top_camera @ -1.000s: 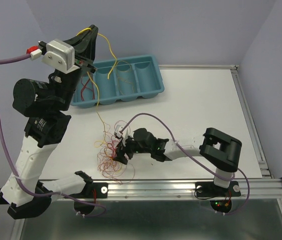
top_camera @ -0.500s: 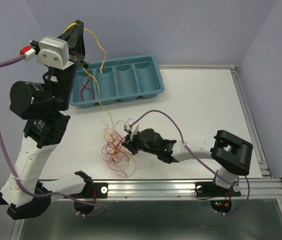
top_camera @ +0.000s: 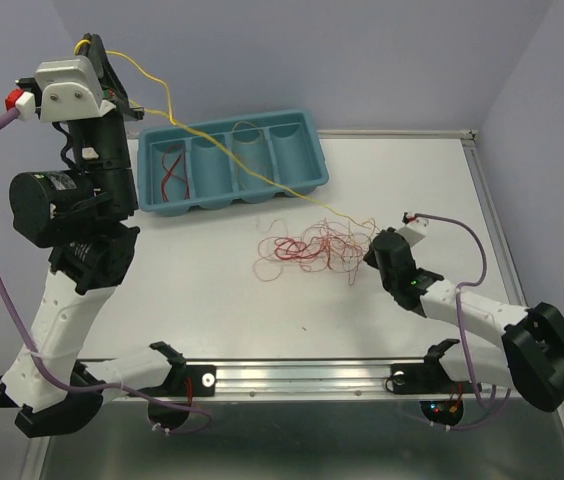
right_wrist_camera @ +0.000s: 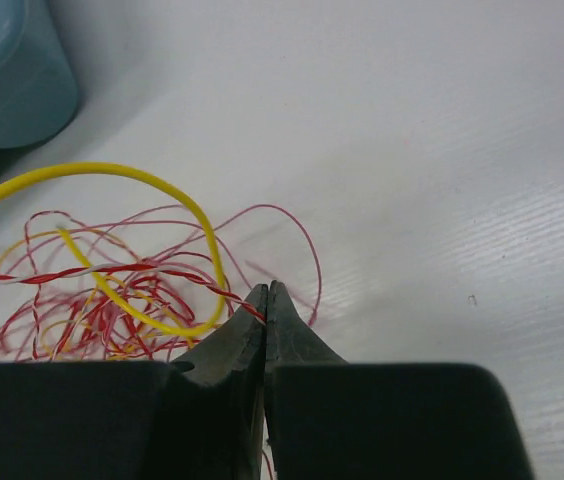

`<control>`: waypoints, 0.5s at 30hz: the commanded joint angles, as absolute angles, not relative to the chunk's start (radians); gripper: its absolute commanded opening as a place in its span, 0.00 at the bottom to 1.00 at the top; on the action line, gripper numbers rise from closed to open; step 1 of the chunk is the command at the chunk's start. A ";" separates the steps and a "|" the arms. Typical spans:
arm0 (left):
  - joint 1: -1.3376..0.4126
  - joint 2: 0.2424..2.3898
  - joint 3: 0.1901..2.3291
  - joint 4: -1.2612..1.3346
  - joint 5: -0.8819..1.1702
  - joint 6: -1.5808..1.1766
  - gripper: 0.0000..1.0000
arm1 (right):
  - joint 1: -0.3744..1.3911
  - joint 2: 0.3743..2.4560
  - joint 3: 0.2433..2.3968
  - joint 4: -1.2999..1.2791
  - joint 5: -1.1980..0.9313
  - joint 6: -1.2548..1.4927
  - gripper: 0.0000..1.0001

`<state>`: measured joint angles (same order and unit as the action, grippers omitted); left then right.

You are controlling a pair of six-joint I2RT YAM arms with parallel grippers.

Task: Untangle the cables

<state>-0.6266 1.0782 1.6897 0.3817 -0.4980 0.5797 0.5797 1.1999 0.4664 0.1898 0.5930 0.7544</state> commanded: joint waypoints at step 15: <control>-0.626 1.000 1.626 0.555 -0.537 0.635 0.00 | 0.535 1.146 0.526 0.018 0.646 0.806 0.62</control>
